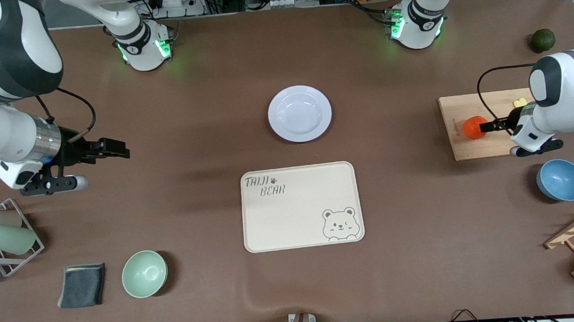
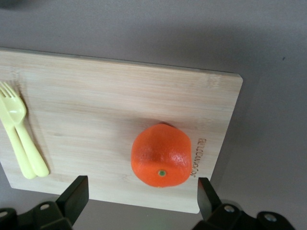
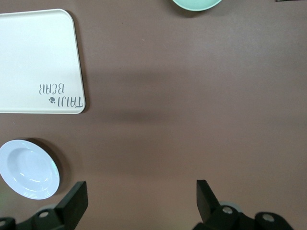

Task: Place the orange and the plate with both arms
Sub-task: 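Lower the left gripper over the orange and close on it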

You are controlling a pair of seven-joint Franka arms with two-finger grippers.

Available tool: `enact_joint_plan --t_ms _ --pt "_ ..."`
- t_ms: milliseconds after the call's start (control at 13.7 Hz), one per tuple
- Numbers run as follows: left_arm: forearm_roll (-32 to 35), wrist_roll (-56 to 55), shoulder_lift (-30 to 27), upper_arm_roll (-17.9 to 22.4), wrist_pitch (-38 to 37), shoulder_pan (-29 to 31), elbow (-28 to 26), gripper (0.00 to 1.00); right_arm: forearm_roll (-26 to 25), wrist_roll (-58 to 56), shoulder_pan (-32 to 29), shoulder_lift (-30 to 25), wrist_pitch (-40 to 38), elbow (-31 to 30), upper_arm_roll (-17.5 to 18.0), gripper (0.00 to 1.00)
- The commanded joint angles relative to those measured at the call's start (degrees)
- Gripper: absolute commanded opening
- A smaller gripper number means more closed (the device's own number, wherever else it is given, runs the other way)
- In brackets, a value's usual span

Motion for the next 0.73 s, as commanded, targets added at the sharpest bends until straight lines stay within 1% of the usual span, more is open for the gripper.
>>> enact_joint_plan --t_ms 0,510,655 --pt "1.6 -1.0 1.3 -0.4 1.5 0.4 0.0 1.00 0.7 1.1 0.2 -0.6 0.5 -0.7 -0.1 1.00" --pt "0.9 -1.0 4.1 -0.6 3.0 0.6 0.2 1.00 1.2 1.2 1.1 0.2 2.4 -2.3 -0.1 1.00" --pt "-0.2 -1.0 4.9 -0.6 3.0 0.7 0.4 1.00 4.6 1.1 1.0 0.8 3.2 -3.3 -0.1 1.00"
